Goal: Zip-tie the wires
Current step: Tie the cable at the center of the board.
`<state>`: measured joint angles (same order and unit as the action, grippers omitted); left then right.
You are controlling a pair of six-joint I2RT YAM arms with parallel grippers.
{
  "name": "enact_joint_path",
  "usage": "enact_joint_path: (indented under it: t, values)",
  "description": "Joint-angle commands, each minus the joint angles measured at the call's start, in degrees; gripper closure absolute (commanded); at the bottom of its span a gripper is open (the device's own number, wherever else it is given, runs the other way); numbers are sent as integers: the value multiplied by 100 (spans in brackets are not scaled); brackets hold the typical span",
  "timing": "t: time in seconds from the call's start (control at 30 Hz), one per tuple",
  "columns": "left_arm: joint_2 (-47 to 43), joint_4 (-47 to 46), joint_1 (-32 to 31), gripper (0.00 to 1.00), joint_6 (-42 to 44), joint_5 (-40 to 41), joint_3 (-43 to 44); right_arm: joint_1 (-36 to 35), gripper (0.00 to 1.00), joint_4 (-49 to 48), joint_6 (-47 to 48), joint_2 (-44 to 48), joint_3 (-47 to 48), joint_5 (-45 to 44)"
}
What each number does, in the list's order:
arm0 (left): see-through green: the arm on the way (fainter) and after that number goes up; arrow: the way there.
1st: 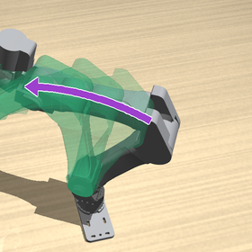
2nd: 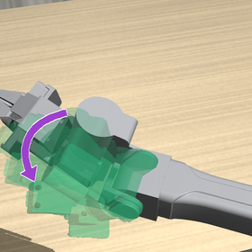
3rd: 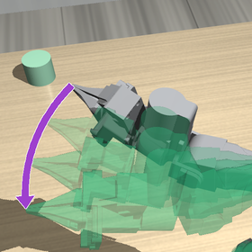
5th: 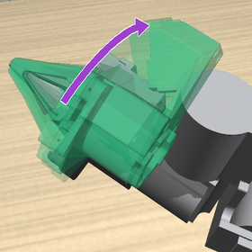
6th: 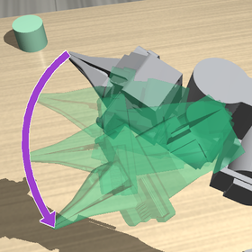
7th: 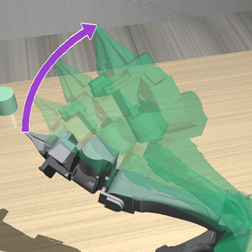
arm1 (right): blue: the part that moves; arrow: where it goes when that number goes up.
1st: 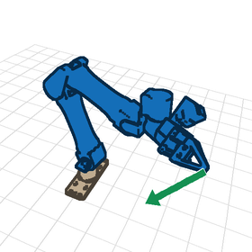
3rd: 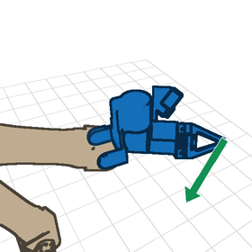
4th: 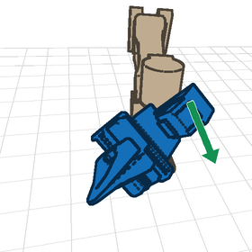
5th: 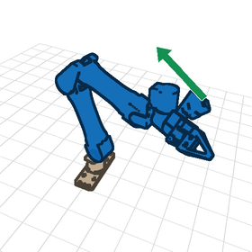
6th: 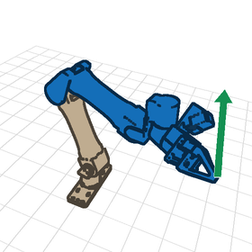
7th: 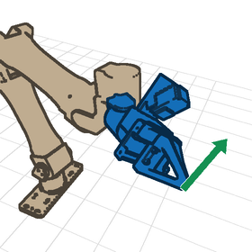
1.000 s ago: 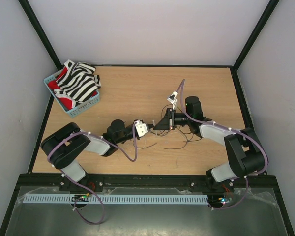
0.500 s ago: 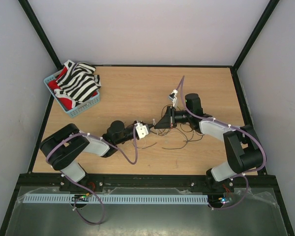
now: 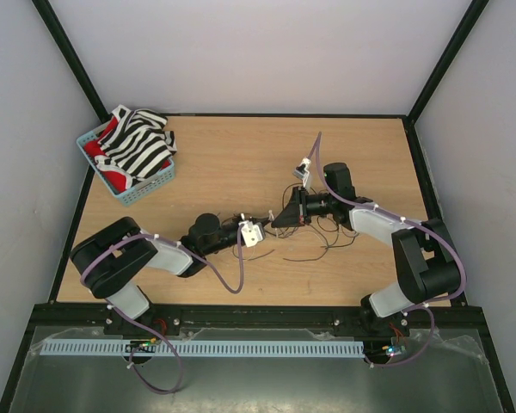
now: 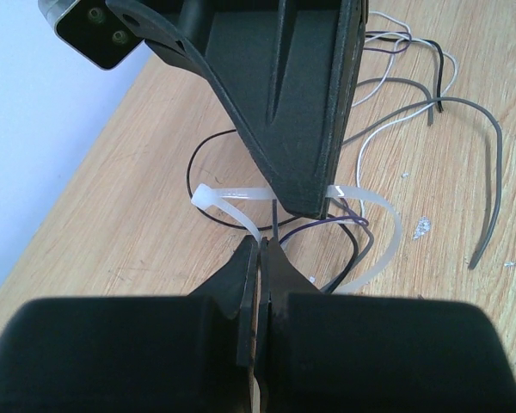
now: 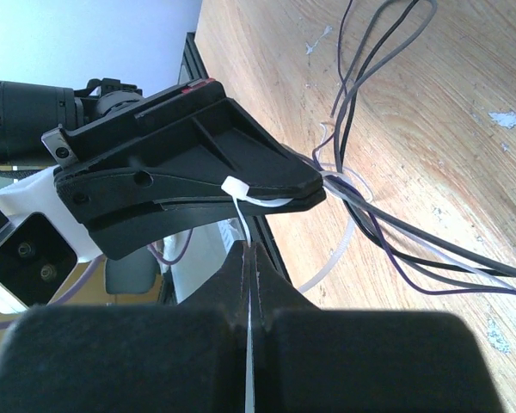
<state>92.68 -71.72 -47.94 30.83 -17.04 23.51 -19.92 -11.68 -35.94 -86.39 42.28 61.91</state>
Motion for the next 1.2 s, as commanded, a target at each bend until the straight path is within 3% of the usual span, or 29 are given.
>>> enact_joint_path:
  t: [0.0, 0.47, 1.17]
  values:
    - [73, -247, -57, 100, 126, 47, 14, 38, 100, 105, -83, 57, 177, 155]
    - [105, -311, -5, 100, -157, 310, 82, 42, 100, -308, -232, 364, -194, 136]
    - [86, -756, -5, 100, 119, 279, 78, 45, 100, -2996, -1431, 396, -1027, 471]
